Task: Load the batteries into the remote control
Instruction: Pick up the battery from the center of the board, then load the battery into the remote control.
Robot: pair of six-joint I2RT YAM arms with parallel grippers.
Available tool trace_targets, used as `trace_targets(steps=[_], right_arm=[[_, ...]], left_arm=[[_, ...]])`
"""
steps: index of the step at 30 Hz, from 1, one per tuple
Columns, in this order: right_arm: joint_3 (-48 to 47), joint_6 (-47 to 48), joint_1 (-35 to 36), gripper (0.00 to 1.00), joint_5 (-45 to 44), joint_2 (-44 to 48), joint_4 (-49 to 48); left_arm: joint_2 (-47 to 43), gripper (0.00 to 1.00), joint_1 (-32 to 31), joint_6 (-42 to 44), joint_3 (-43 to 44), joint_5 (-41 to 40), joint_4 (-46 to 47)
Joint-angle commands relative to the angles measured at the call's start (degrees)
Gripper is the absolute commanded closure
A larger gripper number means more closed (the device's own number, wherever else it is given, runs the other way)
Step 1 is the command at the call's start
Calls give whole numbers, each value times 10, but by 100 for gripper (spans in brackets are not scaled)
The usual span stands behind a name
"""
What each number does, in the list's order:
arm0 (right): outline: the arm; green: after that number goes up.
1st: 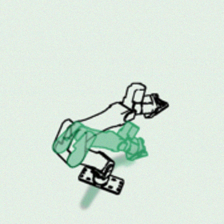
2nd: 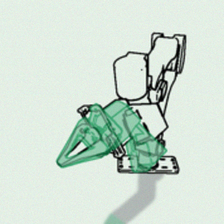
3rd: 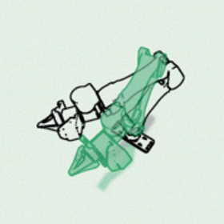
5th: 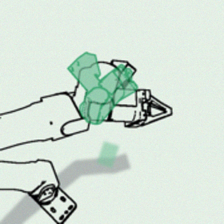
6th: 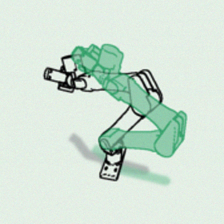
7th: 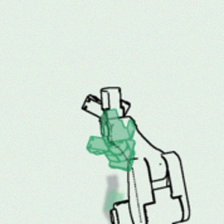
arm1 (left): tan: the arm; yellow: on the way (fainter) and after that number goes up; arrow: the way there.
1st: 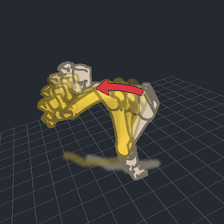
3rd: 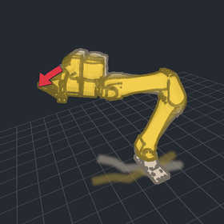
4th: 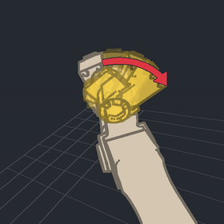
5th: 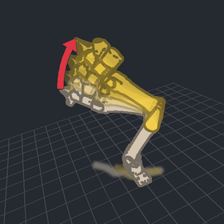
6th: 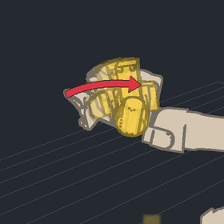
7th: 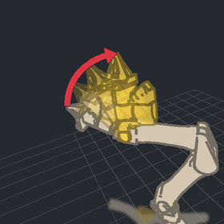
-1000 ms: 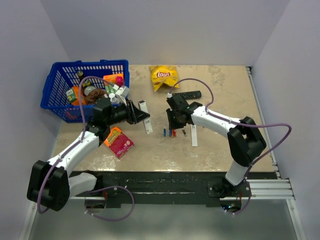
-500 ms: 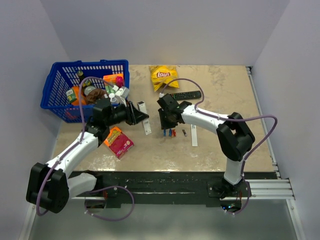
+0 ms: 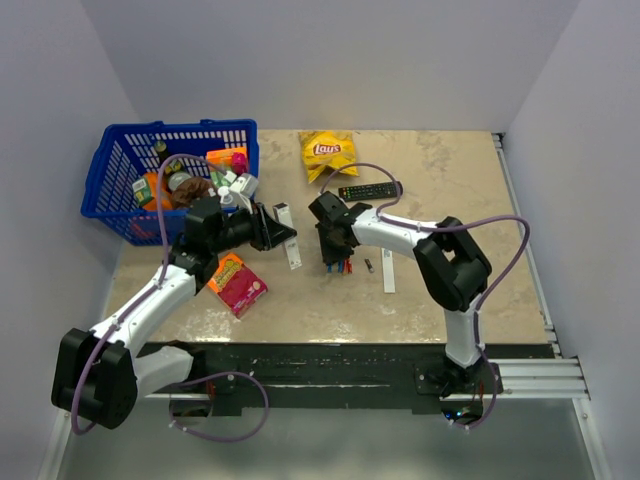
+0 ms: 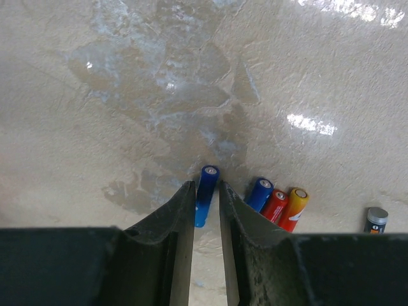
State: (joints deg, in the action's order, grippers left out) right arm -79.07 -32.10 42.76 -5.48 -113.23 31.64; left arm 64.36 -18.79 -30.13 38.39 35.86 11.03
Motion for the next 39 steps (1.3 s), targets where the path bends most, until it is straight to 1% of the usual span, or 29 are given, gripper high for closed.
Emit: trace_targets(steps=[1, 6, 9, 12, 16, 17, 20, 23, 24, 25, 29, 35, 39], right_arm=[[-27, -4, 3, 75, -21, -10, 11], [-36, 3, 5, 75, -26, -23, 18], [-43, 12, 5, 78, -32, -32, 25], [-50, 21, 7, 84, -33, -35, 33], [-50, 33, 10, 97, -33, -23, 34], [-49, 35, 10, 99, -33, -10, 31], [-41, 50, 10, 100, -25, 19, 15], [-24, 63, 11, 100, -22, 70, -15], [-15, 66, 10, 100, -20, 101, -29], [-10, 75, 10, 100, -15, 116, -39], [33, 97, 10, 100, 3, 204, -111], [91, 128, 11, 100, 20, 331, -208], [121, 147, 11, 100, 49, 385, -267]], left_arm=[[-14, 100, 1, 17, 24, 0, 5], [-13, 100, 1, 16, 23, 1, 5], [-10, 100, 1, 14, 24, 0, 5], [-9, 100, 1, 12, 22, -1, 7], [-6, 100, 1, 3, 20, -1, 14], [-6, 100, 1, 1, 20, -1, 19], [-2, 100, 1, -15, 17, -6, 36], [0, 100, 1, -45, 7, -13, 70], [0, 100, 1, -55, 4, -12, 83], [0, 100, 1, -78, -6, -13, 98], [8, 100, 1, -135, -31, -20, 190], [30, 100, 1, -211, -43, -53, 266], [43, 100, 0, -239, -33, -75, 276]])
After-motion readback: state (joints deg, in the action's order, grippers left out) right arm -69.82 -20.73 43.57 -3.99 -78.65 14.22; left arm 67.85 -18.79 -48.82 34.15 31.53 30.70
